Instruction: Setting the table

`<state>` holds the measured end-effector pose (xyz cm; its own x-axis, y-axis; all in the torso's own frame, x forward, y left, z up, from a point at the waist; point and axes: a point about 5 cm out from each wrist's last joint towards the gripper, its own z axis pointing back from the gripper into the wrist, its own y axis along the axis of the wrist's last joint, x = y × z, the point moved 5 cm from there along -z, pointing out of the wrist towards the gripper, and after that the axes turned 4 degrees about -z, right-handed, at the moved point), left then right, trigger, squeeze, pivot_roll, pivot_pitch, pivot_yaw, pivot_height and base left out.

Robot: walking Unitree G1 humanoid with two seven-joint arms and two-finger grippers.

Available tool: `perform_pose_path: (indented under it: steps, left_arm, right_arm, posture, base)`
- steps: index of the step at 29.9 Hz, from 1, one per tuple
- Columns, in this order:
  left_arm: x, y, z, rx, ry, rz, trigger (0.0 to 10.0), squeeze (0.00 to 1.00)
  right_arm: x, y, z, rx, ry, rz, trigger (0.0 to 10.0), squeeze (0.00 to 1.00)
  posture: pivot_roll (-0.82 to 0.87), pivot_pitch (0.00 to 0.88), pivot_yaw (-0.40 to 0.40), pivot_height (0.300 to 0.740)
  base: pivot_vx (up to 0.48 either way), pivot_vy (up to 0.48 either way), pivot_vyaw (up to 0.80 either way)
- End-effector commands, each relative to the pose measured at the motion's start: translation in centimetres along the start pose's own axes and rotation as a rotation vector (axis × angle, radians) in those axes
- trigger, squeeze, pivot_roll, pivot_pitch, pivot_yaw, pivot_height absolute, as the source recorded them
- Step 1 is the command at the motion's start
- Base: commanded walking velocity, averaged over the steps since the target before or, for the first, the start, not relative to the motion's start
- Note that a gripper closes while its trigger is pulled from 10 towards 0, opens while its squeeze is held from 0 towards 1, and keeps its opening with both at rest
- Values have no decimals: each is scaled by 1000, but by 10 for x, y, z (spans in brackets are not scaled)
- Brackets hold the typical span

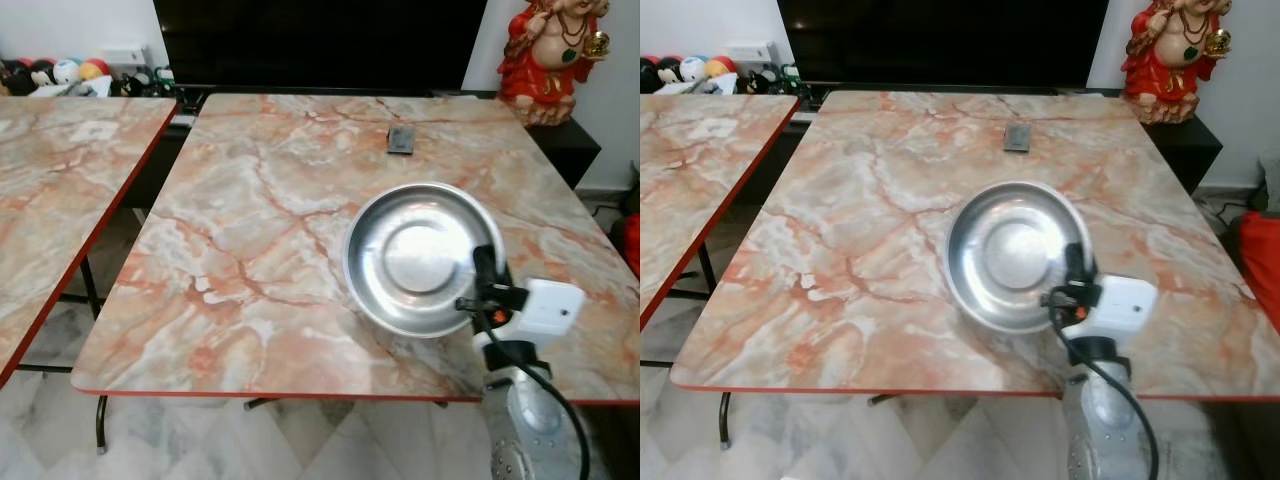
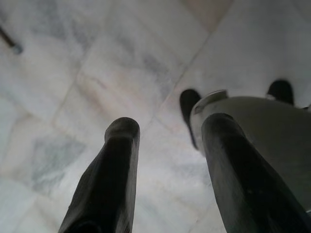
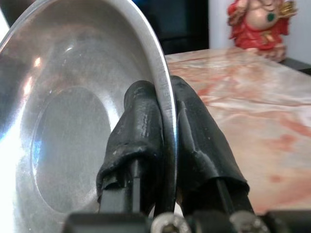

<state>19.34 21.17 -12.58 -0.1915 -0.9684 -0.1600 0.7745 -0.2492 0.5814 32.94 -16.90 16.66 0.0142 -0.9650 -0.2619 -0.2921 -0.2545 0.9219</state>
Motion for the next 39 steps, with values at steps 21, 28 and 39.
perform_pose_path:
  steps: [21,28,39]
  left_arm:
    - [10,-29,8,-65,-26,6,10000,0]
    - [11,-22,5,-58,-25,3,10000,0]
    - [11,-12,1,-43,-23,7,10000,0]
  right_arm:
    - [37,-49,6,-293,-233,-173,10000,0]
    - [46,-61,1,-362,-306,-211,10000,0]
    - [66,-69,-5,-448,-478,-272,10000,0]
  posture:
    - [-67,131,5,740]
    - [-65,125,4,740]
    - [-59,125,-4,740]
  base:
    - [0,0,0]
    - [0,0,0]
    - [0,0,0]
